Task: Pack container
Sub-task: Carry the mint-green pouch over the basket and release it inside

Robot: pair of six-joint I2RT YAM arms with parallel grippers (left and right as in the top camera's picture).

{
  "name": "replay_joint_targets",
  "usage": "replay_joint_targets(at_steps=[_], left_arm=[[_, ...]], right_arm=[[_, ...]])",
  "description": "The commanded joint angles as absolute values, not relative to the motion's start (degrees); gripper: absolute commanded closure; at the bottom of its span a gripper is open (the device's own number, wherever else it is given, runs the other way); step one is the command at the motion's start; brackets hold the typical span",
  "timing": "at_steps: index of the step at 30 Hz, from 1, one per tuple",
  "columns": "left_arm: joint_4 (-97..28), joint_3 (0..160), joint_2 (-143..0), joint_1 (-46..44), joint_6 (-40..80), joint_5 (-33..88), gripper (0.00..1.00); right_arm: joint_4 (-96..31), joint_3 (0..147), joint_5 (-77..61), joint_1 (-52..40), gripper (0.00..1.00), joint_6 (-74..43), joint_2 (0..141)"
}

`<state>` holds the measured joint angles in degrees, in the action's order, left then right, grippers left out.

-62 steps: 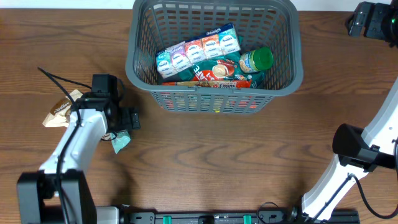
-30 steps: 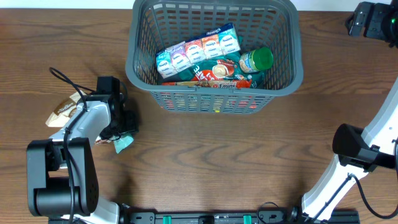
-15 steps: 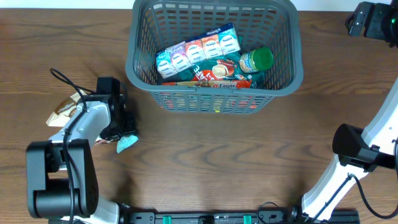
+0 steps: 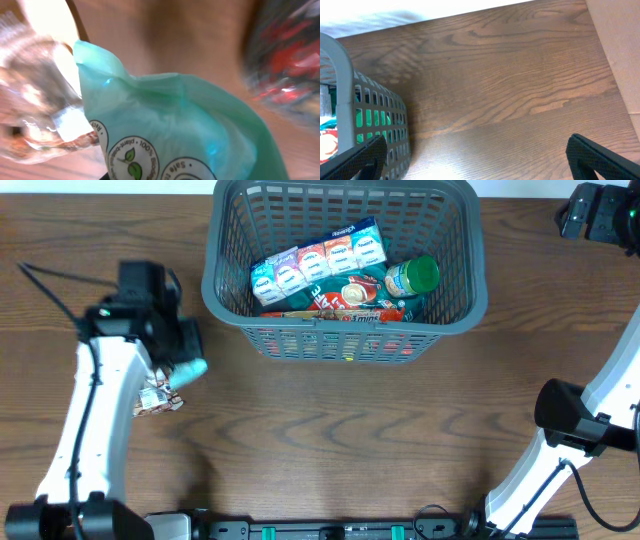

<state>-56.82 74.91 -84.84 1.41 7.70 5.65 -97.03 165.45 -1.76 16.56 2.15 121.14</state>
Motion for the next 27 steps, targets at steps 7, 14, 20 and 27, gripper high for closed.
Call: replay_joint_targets(at_steps=[7, 14, 20, 27], left_arm=[[-62.9, 112.6, -87.0, -3.5, 0.7, 5.6, 0.95], [-52.9, 117.8, -92.8, -16.2, -29.0, 5.6, 0.95], [-49.8, 117.8, -101.8, -22.1, -49.8, 5.6, 0.94], [-49.2, 117.7, -114.1, -21.2, -51.9, 5.6, 0.94]], right_arm=[[-97.3, 165.5, -2.0, 16.9, 0.01, 2.9, 121.6], [-97.3, 165.5, -2.0, 16.9, 0.01, 2.9, 121.6], [-97.3, 165.5, -2.0, 16.9, 0.01, 2.9, 121.6], [-97.3, 165.5, -2.0, 16.8, 0.01, 2.9, 121.6]])
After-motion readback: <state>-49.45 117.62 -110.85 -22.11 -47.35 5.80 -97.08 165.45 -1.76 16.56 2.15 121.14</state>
